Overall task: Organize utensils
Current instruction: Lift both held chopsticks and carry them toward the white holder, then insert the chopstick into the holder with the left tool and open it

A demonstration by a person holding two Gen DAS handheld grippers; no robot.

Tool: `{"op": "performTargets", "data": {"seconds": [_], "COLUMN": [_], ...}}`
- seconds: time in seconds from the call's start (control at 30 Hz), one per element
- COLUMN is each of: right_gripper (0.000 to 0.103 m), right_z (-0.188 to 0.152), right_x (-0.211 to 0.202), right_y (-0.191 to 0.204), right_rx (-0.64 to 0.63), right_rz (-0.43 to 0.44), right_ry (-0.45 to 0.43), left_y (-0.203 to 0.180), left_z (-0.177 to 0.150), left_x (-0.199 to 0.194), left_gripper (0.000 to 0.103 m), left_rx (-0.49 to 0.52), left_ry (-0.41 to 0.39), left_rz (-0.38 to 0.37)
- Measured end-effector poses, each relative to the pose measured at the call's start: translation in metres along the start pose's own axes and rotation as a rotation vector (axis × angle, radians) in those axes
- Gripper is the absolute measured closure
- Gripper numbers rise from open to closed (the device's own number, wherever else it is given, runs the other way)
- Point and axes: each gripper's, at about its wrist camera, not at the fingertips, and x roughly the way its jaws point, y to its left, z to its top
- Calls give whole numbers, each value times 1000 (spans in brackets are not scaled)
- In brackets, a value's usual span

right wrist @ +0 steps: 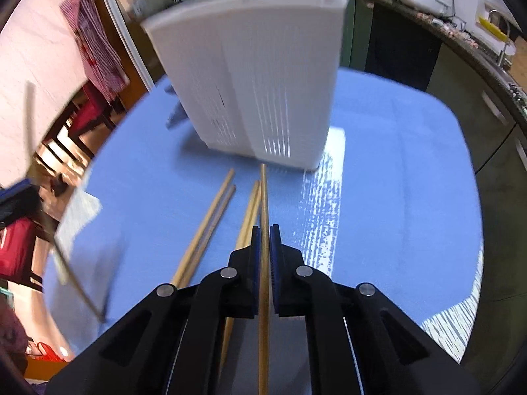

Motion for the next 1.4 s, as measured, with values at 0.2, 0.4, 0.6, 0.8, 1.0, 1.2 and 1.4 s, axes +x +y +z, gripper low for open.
{"op": "performTargets", "data": {"seconds": [0.2, 0.4, 0.6, 0.8, 1.0, 1.2, 1.4], "right_gripper": [97, 97, 97, 97, 97, 97, 97], "right_z": [-17, -30, -39, -44, -41, -27, -13], "right_x": [-55, -83, -104, -121, -133, -154, -175], "right_y": [2, 4, 9, 12, 11, 11, 14], "right_rx": [16, 20, 9, -7, -6, -14, -35], "right_rz": [41, 61, 72, 69, 69, 63, 48], "right_ry": [-118, -171, -209, -241, -271, -324, -360], "left_y": [-5, -9, -11, -13, -13, -13, -16], "left_z": [-3, -5, -7, -8, -4, 10, 40], "left_x": [-14, -27, -40, -48, -55, -60, -65], "left_gripper": [97, 97, 97, 97, 97, 97, 97], "left_rx": [19, 32, 36, 39, 40, 47, 68], "left_ry": [-18, -36, -59, -77, -95, -115, -139], "left_rz": [-11, -21, -25, -32, -36, -42, -42]}}
